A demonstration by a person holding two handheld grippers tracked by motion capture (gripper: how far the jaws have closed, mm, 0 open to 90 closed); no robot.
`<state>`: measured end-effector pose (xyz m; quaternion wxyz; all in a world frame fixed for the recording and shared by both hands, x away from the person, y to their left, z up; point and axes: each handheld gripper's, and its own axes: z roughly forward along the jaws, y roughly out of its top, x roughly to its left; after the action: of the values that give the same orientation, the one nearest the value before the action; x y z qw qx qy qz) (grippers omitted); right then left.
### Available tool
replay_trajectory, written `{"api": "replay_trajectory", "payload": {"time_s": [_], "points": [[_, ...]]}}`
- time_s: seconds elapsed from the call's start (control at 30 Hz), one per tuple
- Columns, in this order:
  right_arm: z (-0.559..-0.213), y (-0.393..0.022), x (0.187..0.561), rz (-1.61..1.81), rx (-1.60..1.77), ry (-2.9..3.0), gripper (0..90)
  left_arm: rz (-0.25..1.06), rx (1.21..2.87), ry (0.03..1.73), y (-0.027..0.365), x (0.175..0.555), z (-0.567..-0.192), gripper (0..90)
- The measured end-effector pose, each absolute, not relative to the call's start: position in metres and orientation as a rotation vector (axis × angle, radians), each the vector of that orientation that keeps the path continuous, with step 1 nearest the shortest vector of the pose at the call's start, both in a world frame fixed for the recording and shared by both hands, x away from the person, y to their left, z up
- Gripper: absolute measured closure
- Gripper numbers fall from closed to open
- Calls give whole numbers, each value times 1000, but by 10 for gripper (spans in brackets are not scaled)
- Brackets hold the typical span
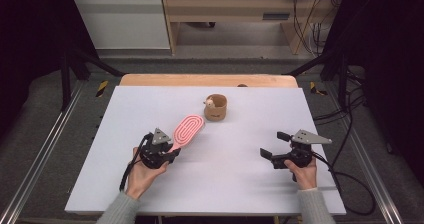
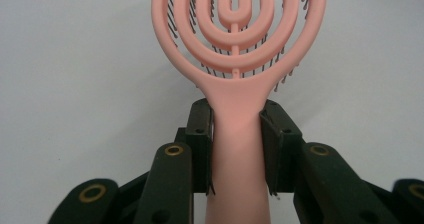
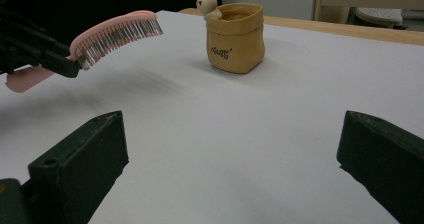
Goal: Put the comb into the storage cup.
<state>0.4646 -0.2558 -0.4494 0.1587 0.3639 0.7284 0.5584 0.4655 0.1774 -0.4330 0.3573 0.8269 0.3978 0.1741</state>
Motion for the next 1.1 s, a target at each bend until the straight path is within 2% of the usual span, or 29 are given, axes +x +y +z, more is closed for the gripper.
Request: {"api": "replay_trajectory", "payload": {"time_s": [1.1], "points": [[-442, -240, 463, 1652, 1033, 2092, 4, 543, 2037, 1012, 173, 450, -416, 691]]}}
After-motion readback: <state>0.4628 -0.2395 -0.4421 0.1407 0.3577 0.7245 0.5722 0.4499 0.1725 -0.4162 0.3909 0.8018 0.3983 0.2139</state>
